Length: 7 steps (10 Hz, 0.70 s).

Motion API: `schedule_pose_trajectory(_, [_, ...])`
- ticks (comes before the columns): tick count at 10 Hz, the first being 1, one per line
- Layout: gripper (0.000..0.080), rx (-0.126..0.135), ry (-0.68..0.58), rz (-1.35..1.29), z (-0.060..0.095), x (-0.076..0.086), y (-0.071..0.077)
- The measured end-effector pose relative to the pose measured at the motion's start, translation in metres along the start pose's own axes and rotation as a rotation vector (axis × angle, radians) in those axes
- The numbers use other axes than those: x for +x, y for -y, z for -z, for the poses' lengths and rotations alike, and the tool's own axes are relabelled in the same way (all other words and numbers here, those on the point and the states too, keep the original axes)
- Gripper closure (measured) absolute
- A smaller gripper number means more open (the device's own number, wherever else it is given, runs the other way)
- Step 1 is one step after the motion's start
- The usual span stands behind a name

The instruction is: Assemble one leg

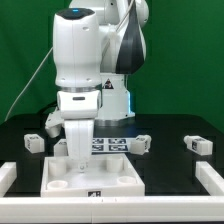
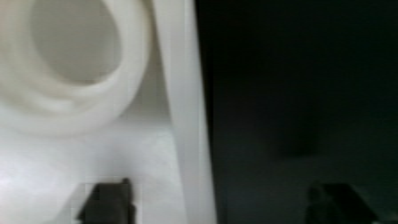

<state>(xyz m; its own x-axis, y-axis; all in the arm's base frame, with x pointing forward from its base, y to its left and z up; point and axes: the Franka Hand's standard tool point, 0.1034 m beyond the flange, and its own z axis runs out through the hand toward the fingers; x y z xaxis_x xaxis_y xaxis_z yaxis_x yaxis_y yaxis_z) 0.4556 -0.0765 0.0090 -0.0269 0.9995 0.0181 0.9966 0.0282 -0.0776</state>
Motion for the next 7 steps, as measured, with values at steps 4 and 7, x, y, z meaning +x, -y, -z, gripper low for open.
schedule_pose_trajectory(4, [0.0725, -0.007, 0.002, 0.000, 0.0011, -0.0006, -0.0017])
schedule_pose_trajectory(7, [0.0736, -0.010, 0.002, 0.000, 0.0013, -0.0008, -0.0021])
